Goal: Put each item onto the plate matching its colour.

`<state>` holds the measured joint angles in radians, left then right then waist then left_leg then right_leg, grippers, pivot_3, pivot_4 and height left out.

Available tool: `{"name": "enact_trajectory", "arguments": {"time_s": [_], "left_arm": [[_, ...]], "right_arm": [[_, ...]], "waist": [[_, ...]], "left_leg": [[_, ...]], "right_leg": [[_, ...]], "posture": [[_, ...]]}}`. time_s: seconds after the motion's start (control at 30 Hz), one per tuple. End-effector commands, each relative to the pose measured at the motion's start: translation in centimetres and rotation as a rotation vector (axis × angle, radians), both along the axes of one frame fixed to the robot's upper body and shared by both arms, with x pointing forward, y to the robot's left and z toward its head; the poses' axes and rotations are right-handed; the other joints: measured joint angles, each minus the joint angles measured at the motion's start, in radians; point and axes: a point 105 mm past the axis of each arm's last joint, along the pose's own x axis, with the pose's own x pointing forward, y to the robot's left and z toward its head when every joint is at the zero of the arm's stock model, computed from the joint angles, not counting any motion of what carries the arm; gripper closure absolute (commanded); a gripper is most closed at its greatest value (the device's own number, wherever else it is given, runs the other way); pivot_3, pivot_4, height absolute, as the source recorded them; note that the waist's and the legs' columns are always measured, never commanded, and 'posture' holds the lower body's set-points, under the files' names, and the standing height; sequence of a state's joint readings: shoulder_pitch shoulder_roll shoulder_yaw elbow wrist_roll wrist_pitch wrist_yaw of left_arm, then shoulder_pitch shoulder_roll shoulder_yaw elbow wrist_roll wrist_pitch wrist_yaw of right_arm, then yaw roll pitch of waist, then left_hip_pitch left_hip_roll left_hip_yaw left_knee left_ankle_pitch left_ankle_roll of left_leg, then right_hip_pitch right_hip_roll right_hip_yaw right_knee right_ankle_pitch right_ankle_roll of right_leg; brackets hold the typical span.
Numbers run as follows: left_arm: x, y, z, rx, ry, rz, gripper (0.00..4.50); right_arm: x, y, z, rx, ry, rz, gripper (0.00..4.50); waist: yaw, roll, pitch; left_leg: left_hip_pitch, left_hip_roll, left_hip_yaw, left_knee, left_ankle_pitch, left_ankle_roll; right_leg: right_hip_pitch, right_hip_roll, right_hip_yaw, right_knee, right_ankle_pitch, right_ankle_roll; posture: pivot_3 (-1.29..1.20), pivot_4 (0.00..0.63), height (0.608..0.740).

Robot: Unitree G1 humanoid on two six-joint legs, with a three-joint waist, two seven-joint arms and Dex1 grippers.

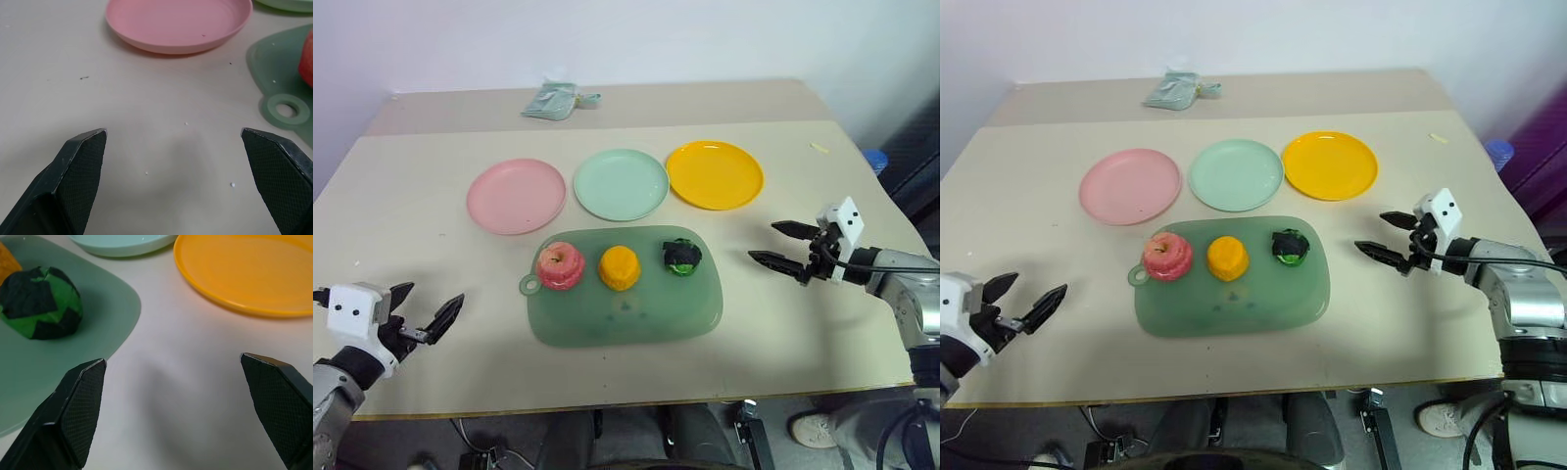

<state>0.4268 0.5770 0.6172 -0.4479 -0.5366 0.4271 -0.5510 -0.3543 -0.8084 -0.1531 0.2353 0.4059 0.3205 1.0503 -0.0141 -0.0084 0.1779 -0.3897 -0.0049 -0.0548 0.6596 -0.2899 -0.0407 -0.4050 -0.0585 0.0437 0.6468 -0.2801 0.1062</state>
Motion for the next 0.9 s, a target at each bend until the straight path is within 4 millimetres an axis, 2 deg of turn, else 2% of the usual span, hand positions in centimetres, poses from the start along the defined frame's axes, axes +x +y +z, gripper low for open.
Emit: {"name": "enact_trajectory", "arguments": {"time_s": [0.03,0.33,0.53,0.67,0.73,0.8,0.9], "left_arm": [[0.0,-0.1,1.3,0.028,-0.050,0.011,0.00],[0.7,-0.9,1.8,0.007,-0.090,0.014,0.00],[2.4,-1.6,2.7,-0.044,-0.141,-0.018,0.00],[4.6,-2.5,3.5,-0.105,-0.169,-0.075,0.00],[5.7,-3.8,4.0,-0.129,-0.171,-0.140,0.00],[6.8,-5.9,5.2,-0.179,-0.187,-0.261,0.00],[7.5,-10.2,6.1,-0.197,-0.151,-0.507,0.00]], "right_arm": [[0.5,0.4,1.0,-0.003,-0.047,0.020,0.04],[1.3,0.8,0.8,0.000,-0.085,-0.020,0.04],[1.3,0.5,1.6,0.016,-0.135,-0.084,0.04],[0.2,0.6,1.8,0.045,-0.141,-0.099,0.04],[-0.4,0.8,2.1,0.046,-0.158,-0.104,0.04],[-1.3,1.4,3.0,0.066,-0.179,-0.087,0.04],[-3.2,2.9,3.6,0.100,-0.157,-0.008,0.04]], "waist": [[0.000,0.000,0.000],[0.001,0.000,0.000],[0.002,0.000,0.000],[0.004,0.000,0.000],[0.004,0.000,0.000],[0.004,0.000,0.000],[0.004,0.000,0.000]], "left_leg": [[0.000,0.000,0.000,0.000,0.000,0.000],[0.000,0.000,0.000,0.000,0.000,0.000],[0.000,0.000,0.000,0.001,0.000,0.000],[0.000,-0.001,-0.001,0.002,0.000,0.000],[0.000,-0.001,-0.001,0.002,0.000,0.000],[-0.001,-0.001,-0.001,0.002,0.000,0.000],[-0.001,-0.001,-0.002,0.003,0.000,0.000]], "right_leg": [[0.000,0.000,0.000,0.000,0.000,0.000],[0.000,0.000,0.000,0.000,0.000,0.000],[0.000,0.000,0.000,0.000,0.000,0.000],[0.000,0.000,0.000,0.001,0.000,0.000],[0.001,0.000,-0.001,0.001,0.000,0.000],[0.001,0.001,0.000,0.001,0.000,0.001],[0.001,0.001,-0.001,0.002,0.000,0.001]], "posture": [[0.00,0.150,0.740],[0.00,0.150,0.740],[0.00,0.150,0.740],[0.00,0.150,0.740],[0.00,0.150,0.740],[0.00,0.150,0.740],[0.00,0.150,0.740]]}}
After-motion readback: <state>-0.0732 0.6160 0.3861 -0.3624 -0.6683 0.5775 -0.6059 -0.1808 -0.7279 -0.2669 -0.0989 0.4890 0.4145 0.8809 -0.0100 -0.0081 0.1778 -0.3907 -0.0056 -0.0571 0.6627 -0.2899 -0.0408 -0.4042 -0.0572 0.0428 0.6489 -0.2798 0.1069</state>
